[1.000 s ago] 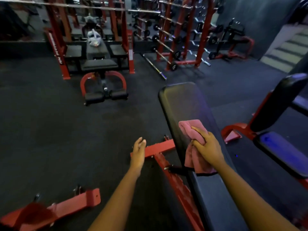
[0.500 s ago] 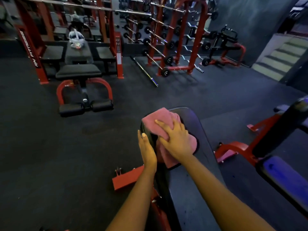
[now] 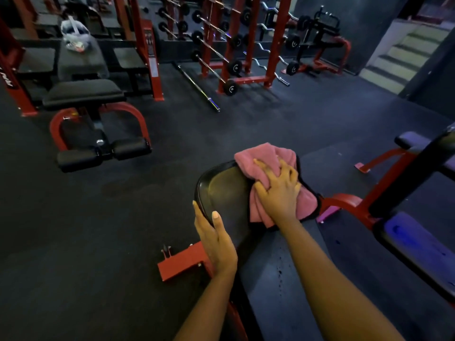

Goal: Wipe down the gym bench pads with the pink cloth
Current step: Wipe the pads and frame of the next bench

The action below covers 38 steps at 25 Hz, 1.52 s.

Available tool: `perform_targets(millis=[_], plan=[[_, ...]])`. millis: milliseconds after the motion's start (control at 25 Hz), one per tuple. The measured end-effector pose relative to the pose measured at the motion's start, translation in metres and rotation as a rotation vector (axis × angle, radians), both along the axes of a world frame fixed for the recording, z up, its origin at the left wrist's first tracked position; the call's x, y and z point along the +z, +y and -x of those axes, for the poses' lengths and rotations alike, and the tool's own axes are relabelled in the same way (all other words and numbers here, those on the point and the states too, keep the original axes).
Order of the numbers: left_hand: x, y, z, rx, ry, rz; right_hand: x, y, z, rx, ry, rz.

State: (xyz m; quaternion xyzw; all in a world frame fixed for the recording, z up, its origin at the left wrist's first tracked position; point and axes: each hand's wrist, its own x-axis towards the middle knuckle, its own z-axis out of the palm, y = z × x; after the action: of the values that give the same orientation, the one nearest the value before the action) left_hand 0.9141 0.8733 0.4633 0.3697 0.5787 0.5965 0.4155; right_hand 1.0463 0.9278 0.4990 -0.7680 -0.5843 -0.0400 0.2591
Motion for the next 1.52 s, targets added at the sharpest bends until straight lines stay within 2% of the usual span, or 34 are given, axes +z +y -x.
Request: perform_targets(millis=[200, 320, 400, 520, 640, 760, 880, 1040, 1200, 1320, 1400, 1520], plan=[[0.006, -0.001, 0.001, -0.066, 0.004, 0.081, 0.004, 0.015, -0.025, -0.197, 0.098, 0.026], [0.014, -0.006, 0.016, -0.224, -0.04, 0.135, 0.007, 0.008, -0.021, -0.246, 0.149, 0.034], [0.019, -0.016, 0.033, -0.33, 0.0, 0.134, 0.001, -0.011, -0.008, -0.241, 0.135, 0.06], [0.025, -0.047, 0.056, -0.411, 0.214, 0.023, -0.019, -0.062, 0.03, -0.197, 0.145, 0.06], [0.028, -0.061, 0.06, -0.582, 0.594, -0.242, -0.039, -0.116, 0.07, -0.162, 0.197, 0.038], [0.031, -0.03, 0.043, -0.815, 0.954, -0.503, -0.057, -0.15, 0.094, -0.204, 0.237, 0.029], [0.032, 0.008, 0.021, -0.917, 1.241, -0.657, -0.066, -0.16, 0.089, -0.202, 0.2, 0.04], [0.009, 0.02, 0.009, -0.935, 1.624, -0.73, -0.067, -0.142, 0.027, -0.33, 0.298, 0.069], [-0.003, 0.022, 0.009, -0.874, 1.719, -0.815, -0.075, -0.116, -0.048, -0.414, 0.232, 0.034], [-0.005, 0.022, 0.007, -0.86, 1.739, -0.835, -0.078, -0.101, -0.093, -0.549, 0.34, 0.076], [-0.003, 0.022, 0.008, -0.856, 1.754, -0.828, -0.08, -0.097, -0.105, -0.623, 0.438, 0.102], [0.0, 0.02, 0.009, -0.86, 1.775, -0.818, -0.08, -0.11, -0.088, -0.654, 0.39, 0.055]])
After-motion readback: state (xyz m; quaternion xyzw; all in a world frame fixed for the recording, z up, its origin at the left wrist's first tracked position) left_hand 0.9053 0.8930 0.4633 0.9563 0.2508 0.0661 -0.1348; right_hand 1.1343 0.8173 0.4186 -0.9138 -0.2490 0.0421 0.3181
